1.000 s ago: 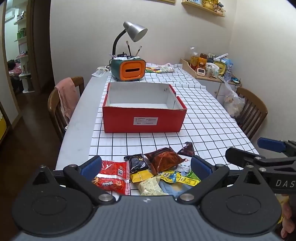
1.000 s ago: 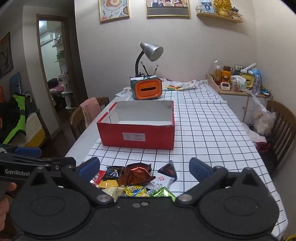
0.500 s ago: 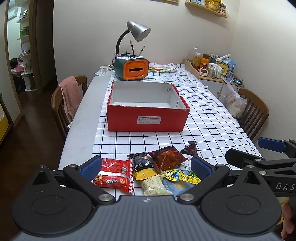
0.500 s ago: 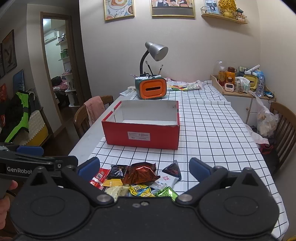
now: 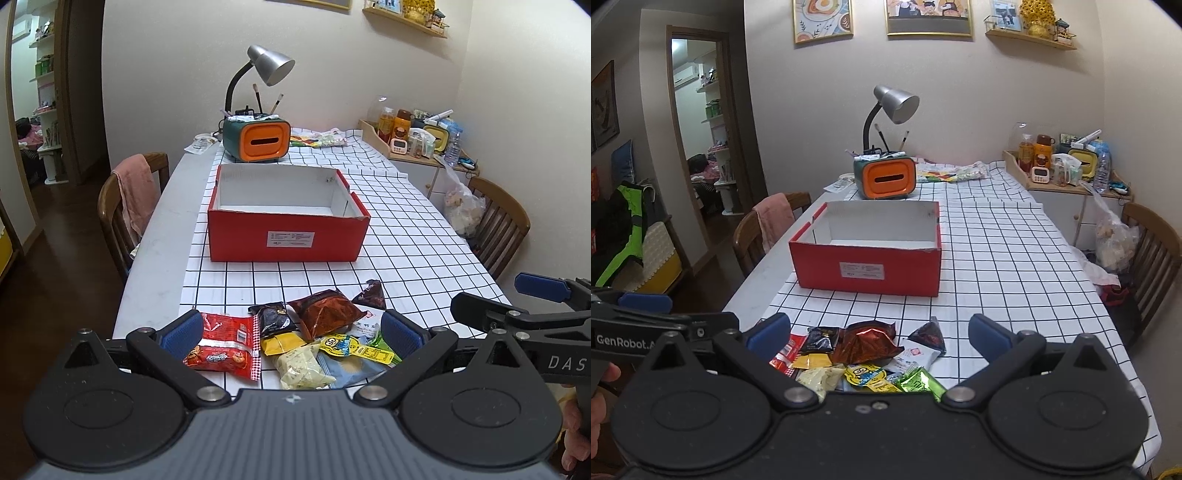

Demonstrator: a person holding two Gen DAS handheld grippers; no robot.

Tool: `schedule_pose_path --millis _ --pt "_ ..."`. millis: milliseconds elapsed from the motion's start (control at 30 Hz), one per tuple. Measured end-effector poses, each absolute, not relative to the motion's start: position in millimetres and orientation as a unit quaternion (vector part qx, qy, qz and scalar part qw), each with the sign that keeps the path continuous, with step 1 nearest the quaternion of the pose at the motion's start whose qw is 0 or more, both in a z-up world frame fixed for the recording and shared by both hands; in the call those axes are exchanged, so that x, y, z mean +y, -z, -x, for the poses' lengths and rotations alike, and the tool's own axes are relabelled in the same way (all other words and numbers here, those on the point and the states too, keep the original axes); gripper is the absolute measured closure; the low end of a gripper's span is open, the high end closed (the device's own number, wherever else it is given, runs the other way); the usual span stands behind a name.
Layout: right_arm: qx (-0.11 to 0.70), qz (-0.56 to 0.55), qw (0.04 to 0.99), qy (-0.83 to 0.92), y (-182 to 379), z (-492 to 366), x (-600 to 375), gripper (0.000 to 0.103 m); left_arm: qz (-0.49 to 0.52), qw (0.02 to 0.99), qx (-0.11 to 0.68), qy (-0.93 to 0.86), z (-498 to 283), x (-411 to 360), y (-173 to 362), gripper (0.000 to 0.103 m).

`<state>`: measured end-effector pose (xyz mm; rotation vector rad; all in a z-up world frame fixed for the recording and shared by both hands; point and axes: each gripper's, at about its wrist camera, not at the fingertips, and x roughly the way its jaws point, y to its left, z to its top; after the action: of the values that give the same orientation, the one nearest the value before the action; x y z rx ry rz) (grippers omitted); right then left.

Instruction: Organize snacks

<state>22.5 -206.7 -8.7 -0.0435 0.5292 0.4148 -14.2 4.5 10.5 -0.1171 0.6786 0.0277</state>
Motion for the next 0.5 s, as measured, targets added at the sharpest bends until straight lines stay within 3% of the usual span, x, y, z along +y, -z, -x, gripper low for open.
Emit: schedule_pose_path --millis 500 --pt "0.264 0.015 0.943 -0.202 10.7 -17.1 -209.7 0.000 0.057 0.938 0.342 -0.003 18.3 0.4 -4.7 0.000"
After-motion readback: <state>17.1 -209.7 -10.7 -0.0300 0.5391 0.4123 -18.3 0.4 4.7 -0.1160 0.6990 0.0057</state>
